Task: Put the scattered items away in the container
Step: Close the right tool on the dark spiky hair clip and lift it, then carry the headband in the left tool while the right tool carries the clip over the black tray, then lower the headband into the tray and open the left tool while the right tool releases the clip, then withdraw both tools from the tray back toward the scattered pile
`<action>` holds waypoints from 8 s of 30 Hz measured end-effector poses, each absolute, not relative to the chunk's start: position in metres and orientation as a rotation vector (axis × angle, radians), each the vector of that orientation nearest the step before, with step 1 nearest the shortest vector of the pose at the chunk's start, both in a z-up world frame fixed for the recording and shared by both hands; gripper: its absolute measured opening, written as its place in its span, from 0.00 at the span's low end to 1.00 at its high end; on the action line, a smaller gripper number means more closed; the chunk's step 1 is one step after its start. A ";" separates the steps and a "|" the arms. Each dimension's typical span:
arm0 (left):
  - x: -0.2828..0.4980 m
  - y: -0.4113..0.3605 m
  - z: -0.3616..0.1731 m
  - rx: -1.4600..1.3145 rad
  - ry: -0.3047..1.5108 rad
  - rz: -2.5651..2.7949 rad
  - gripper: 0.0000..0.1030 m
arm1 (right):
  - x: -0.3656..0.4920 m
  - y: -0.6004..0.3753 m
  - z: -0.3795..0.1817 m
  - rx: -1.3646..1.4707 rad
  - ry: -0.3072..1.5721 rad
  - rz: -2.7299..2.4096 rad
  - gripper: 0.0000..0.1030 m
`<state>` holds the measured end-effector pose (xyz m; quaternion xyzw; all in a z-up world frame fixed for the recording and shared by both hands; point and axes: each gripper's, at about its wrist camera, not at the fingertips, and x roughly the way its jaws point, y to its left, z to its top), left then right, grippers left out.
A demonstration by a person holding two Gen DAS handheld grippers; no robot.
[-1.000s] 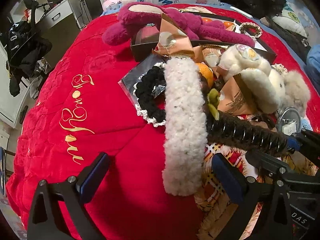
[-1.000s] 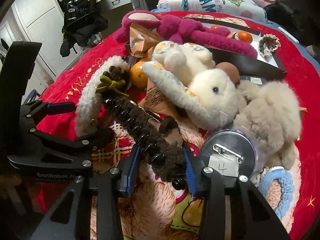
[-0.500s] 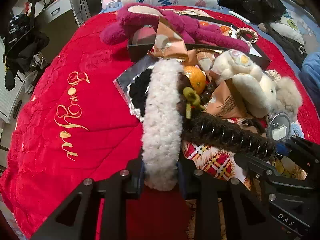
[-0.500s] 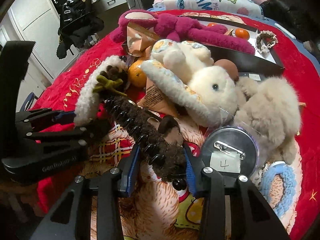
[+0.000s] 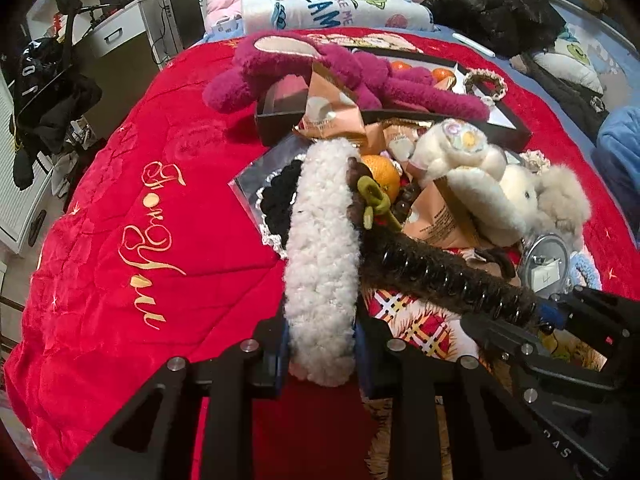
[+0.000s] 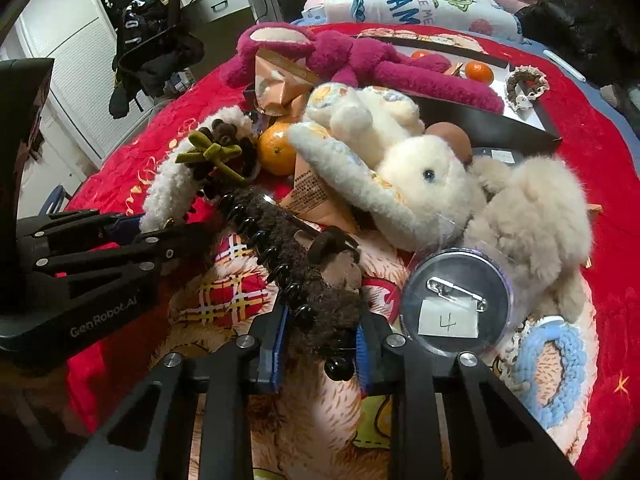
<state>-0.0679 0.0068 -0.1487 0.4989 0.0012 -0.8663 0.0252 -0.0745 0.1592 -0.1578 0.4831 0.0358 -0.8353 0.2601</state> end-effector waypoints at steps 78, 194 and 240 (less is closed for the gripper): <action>-0.051 0.014 -0.110 1.344 0.014 -2.806 0.26 | -0.069 0.191 -0.144 1.328 -0.232 -2.333 0.23; -0.286 0.064 -0.137 1.386 0.084 -2.886 0.27 | -0.295 0.248 -0.159 1.362 -0.269 -2.558 0.23; -0.292 0.062 -0.158 1.462 -0.020 -2.793 1.00 | -0.290 0.244 -0.131 1.244 -0.292 -2.547 1.00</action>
